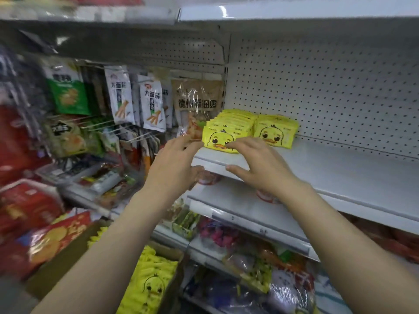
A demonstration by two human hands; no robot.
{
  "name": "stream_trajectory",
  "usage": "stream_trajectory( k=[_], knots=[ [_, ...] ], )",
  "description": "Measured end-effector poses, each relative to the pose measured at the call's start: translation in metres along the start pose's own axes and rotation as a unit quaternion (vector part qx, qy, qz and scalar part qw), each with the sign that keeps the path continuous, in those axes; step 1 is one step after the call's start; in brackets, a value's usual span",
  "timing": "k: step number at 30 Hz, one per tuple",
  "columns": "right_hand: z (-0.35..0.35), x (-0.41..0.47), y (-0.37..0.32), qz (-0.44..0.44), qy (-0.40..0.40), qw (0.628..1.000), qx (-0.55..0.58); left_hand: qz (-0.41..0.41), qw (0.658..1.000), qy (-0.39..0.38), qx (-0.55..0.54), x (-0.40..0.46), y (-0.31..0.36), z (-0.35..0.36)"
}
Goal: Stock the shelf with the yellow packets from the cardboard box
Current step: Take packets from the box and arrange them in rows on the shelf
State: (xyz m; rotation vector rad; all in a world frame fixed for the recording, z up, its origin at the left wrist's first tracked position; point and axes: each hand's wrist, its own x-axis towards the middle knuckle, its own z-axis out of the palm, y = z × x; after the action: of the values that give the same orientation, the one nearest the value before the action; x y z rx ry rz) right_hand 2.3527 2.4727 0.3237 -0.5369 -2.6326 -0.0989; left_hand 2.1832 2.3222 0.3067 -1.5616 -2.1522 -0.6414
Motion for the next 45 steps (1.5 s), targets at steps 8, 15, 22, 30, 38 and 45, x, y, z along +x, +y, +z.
stream_trajectory(
  k=[8,15,22,30,38,45],
  knots=[
    [0.045,0.051,-0.104,-0.047,-0.015,0.998,0.049,-0.078,0.994,-0.018,0.076,-0.05,-0.098,-0.036],
    [0.115,0.136,-0.188,-0.06,-0.043,0.996,0.05,-0.1,0.99,-0.03,0.1,-0.059,-0.224,-0.036],
    [0.2,0.216,-0.256,-0.041,-0.097,0.992,0.065,-0.085,0.988,-0.083,0.102,-0.048,-0.355,-0.003],
    [0.305,0.242,-0.273,0.006,-0.182,0.981,0.074,-0.085,0.979,-0.18,0.039,-0.06,-0.431,0.076],
    [0.423,0.199,-0.274,0.079,-0.339,0.932,0.102,-0.155,0.929,-0.33,-0.065,-0.132,-0.481,0.188],
    [0.509,0.124,-0.286,0.133,-0.485,0.854,0.135,-0.186,0.857,-0.461,-0.135,-0.205,-0.51,0.27]
  ],
)
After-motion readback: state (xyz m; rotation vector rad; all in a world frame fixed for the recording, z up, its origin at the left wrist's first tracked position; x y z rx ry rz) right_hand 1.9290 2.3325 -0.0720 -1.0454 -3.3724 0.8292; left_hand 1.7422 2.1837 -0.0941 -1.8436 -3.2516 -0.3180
